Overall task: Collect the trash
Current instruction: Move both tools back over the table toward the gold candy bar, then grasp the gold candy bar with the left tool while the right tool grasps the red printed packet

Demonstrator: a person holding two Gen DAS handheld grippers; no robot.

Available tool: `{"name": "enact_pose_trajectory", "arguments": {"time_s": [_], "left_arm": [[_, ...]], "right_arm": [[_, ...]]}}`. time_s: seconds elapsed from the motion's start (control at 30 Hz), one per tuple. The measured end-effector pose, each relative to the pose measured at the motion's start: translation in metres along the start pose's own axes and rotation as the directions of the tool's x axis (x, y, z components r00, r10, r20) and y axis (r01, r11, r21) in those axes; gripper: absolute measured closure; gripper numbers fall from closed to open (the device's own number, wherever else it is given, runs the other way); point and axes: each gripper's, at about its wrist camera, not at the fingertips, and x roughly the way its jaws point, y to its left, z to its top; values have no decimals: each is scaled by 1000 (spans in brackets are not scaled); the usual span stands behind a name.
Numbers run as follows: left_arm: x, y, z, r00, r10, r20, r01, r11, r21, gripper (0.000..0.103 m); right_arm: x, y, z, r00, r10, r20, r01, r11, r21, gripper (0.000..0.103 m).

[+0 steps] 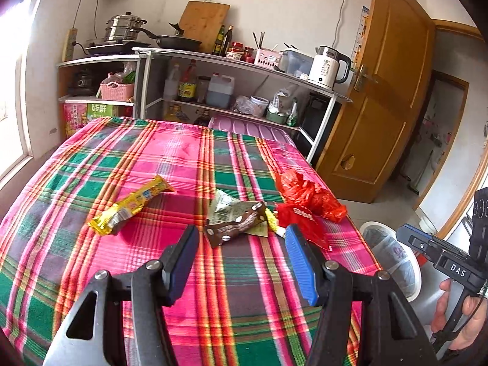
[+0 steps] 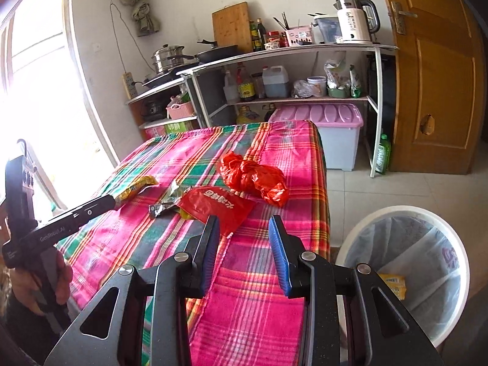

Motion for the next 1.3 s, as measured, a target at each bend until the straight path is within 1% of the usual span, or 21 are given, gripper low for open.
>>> {"name": "enact_pose_trajectory", "arguments": {"time_s": [0.23,0.27,0.33,0.37,0.4,0.47,0.63,0.73,0.83,0.93,1.0,1.07,1.1,1.17,1.2,1.3], "left_arm": [[8,38,10,994,104,-10,-104,994,10,41],[10,44,12,994,112,-11,-112,994,8,38],[14,55,16,991,135,-17,-135,991,6,36],[17,60,18,989,143,-19,-143,990,11,35],[20,64,19,988,151,-23,-151,988,18,35],[28,72,21,983,178,-38,-178,984,25,35],[47,85,24,977,201,-70,-199,979,43,35],[61,91,25,971,216,-106,-211,976,52,35],[71,96,26,968,200,-151,-196,980,39,35],[83,99,24,952,222,-212,-218,975,40,35],[89,99,22,942,224,-248,-220,974,45,39],[89,95,21,941,227,-249,-219,974,61,54],[89,93,21,942,228,-247,-217,974,71,58],[88,87,20,941,233,-247,-218,972,88,77],[87,86,20,942,229,-244,-213,973,93,80],[80,79,18,950,213,-227,-197,976,90,82]], "right_arm": [[27,22,7,998,31,-53,-34,998,-58,67],[28,23,7,998,32,-59,-36,997,-63,65],[35,26,9,997,37,-70,-42,997,-70,57],[37,27,9,997,41,-73,-46,996,-72,49],[39,27,10,996,45,-75,-51,996,-73,48],[43,29,12,996,44,-81,-51,996,-79,48],[59,35,18,994,31,-100,-43,993,-114,48],[69,37,19,993,28,-116,-44,990,-134,48],[79,39,21,991,22,-130,-42,987,-157,48],[90,40,21,988,23,-151,-50,983,-175,48],[97,41,20,985,23,-170,-55,981,-187,48],[104,41,18,982,20,-189,-58,979,-197,48],[106,41,16,980,19,-197,-60,977,-204,48],[110,43,13,977,16,-213,-65,972,-227,48],[112,45,12,975,12,-221,-67,968,-241,48],[116,51,6,970,-5,-243,-68,955,-288,48]]}}
